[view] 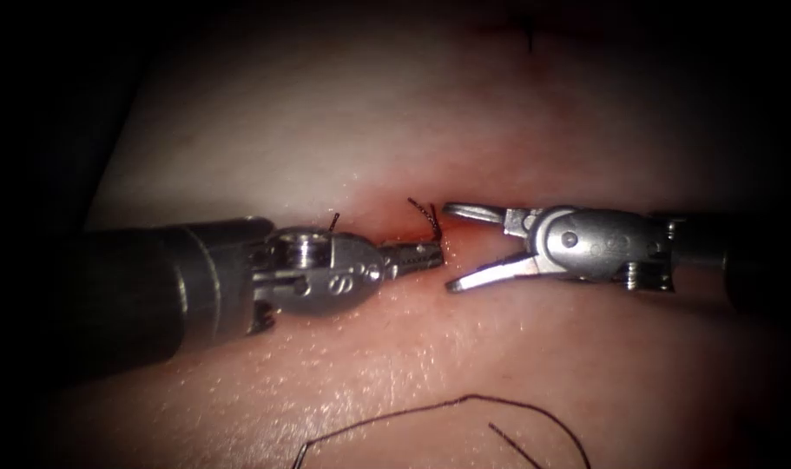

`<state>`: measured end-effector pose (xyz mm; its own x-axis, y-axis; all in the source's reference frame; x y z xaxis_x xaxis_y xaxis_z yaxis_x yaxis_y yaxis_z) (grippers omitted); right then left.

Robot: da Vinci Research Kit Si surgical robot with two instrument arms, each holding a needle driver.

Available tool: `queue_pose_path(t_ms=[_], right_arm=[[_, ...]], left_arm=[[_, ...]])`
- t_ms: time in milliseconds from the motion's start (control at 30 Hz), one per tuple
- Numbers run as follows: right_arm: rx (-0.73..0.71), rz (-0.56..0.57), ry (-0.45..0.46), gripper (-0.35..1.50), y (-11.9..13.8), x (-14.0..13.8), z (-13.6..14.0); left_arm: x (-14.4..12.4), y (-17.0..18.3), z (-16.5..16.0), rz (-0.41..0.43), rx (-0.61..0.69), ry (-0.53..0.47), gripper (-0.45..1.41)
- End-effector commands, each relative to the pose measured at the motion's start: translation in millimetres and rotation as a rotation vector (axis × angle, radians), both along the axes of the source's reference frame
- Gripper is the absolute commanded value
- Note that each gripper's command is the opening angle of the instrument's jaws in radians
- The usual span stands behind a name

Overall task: Wound Closure
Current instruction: Snip with right blade

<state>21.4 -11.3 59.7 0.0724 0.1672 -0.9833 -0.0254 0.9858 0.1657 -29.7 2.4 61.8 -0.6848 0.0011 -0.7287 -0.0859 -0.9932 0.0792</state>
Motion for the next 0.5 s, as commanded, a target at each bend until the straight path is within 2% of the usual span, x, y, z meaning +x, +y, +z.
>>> queue_pose_path(t_ms=[33,267,500], right_arm=[[-0.005,-0.008,0.004,1.17,-0.2,1.8,0.6],[-0.059,-0.018,-0.039,1.2,-0.4,4.4,1.5],[-0.112,0.005,-0.069,1.22,0.3,5.2,1.9]], left_arm=[[-0.5,0.3,0.5,0.001,-0.003,-0.001,-0.45],[-0.7,0.1,0.3,-0.005,0.007,-0.008,-0.45],[-1.3,-0.4,0.1,-0.011,0.012,-0.014,-0.45]])
